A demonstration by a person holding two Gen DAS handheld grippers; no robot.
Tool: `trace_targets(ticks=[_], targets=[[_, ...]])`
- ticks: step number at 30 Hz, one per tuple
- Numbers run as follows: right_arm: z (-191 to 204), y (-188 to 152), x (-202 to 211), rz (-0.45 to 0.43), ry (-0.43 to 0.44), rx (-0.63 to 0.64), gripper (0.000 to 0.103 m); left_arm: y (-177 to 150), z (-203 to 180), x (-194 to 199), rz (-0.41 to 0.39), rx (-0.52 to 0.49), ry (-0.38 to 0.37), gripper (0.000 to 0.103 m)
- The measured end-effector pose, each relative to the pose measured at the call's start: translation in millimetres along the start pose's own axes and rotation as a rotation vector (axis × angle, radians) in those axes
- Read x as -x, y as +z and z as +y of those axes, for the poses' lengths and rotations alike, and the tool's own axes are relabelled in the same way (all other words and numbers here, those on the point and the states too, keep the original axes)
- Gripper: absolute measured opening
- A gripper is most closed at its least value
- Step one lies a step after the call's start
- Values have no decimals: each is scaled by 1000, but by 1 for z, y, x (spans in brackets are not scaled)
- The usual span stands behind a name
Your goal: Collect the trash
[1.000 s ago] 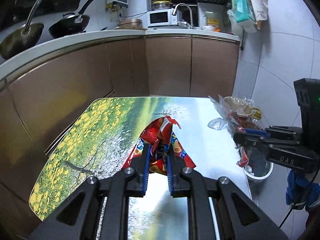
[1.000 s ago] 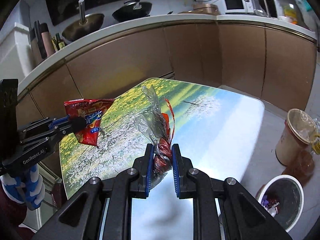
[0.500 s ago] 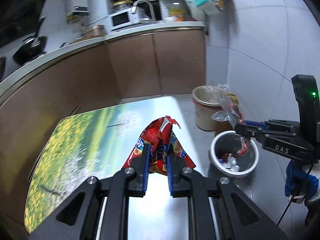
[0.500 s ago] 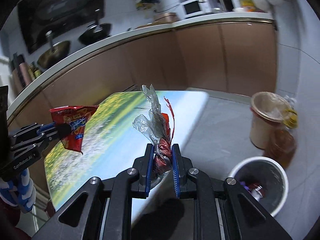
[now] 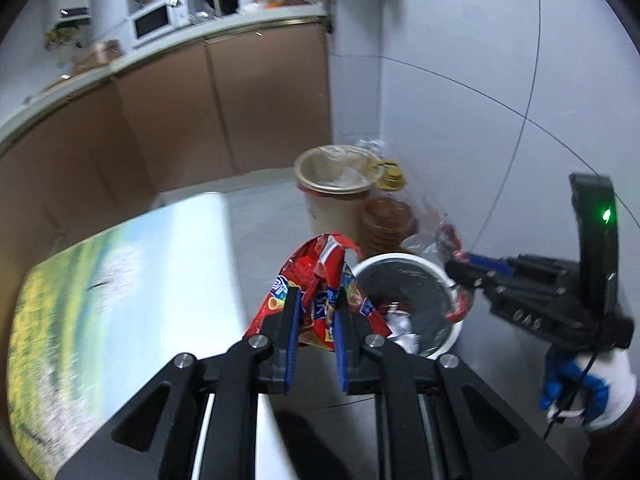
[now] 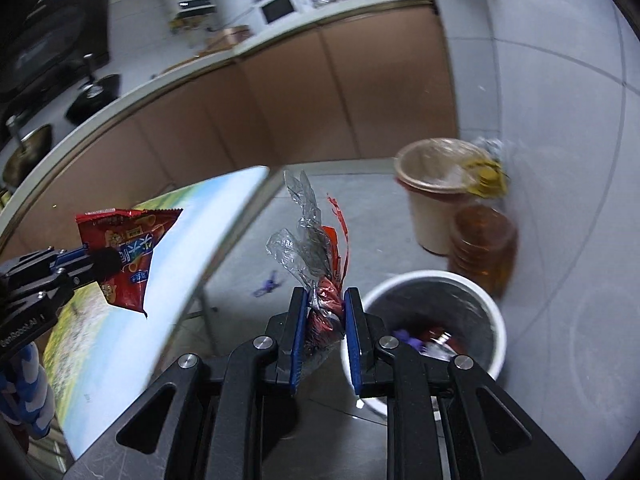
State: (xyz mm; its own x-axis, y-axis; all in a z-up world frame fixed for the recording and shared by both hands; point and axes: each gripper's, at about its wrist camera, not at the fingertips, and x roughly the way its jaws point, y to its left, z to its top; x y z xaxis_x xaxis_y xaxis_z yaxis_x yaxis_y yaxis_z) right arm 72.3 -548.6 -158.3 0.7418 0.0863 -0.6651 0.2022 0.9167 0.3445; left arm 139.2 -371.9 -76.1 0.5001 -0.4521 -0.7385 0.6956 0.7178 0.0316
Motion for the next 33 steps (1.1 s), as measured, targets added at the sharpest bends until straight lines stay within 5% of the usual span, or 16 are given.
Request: trace_targets(ticks=[13, 19, 26, 33], targets=[[-80, -3, -73, 102, -134, -122, 22, 33, -38, -135, 167, 93, -208, 18], [-101, -15, -96, 145, -201, -142, 46, 33, -44, -165, 208, 142, -262, 48], [-102, -22, -87, 142, -230, -158, 52, 30, -36, -147, 175, 153, -241, 48], [-50, -16, -56, 78, -229, -74, 63, 14, 1, -81, 70, 170, -123, 54]])
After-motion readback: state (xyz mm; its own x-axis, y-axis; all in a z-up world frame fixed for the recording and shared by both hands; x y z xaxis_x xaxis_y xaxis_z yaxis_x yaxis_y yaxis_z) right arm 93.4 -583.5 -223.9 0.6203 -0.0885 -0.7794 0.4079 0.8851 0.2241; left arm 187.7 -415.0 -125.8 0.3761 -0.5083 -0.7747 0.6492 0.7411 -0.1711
